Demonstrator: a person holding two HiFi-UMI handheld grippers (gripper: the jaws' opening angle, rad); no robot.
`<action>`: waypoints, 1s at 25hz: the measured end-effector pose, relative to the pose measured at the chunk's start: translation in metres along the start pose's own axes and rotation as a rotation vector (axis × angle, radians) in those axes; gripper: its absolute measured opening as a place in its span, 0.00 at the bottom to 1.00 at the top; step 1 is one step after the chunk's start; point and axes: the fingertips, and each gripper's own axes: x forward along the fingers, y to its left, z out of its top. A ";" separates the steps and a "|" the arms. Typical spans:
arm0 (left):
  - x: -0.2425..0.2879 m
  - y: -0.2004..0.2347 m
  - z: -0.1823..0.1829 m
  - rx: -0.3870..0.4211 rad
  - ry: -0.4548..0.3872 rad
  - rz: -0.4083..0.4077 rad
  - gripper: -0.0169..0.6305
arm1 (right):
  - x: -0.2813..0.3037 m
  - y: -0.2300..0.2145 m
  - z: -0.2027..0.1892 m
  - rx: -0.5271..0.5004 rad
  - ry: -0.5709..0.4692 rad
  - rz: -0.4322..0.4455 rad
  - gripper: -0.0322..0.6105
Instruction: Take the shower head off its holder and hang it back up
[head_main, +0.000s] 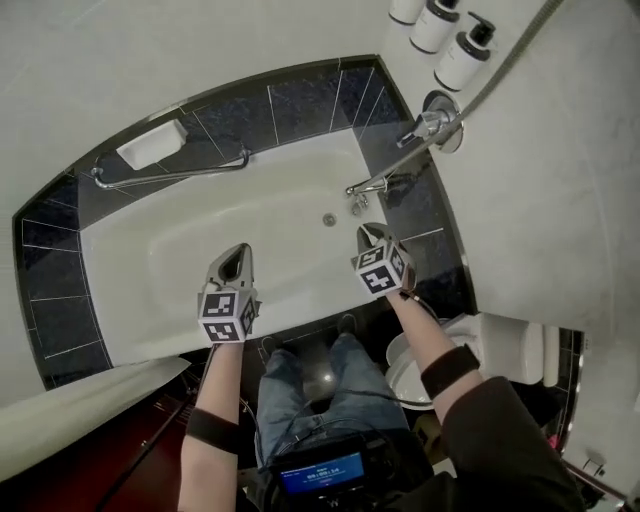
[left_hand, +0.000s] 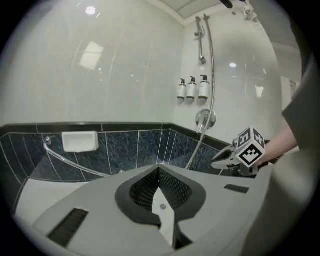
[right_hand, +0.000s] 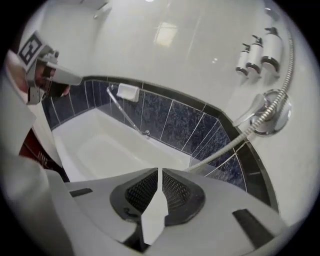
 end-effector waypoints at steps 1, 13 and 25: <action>-0.010 0.000 0.009 0.006 -0.012 0.005 0.03 | -0.015 -0.002 0.006 0.058 -0.022 0.003 0.13; -0.098 0.009 0.074 0.010 -0.137 0.080 0.03 | -0.136 -0.007 0.066 0.258 -0.314 0.082 0.13; -0.139 0.023 0.085 0.006 -0.189 0.153 0.03 | -0.184 -0.019 0.074 0.301 -0.416 0.105 0.12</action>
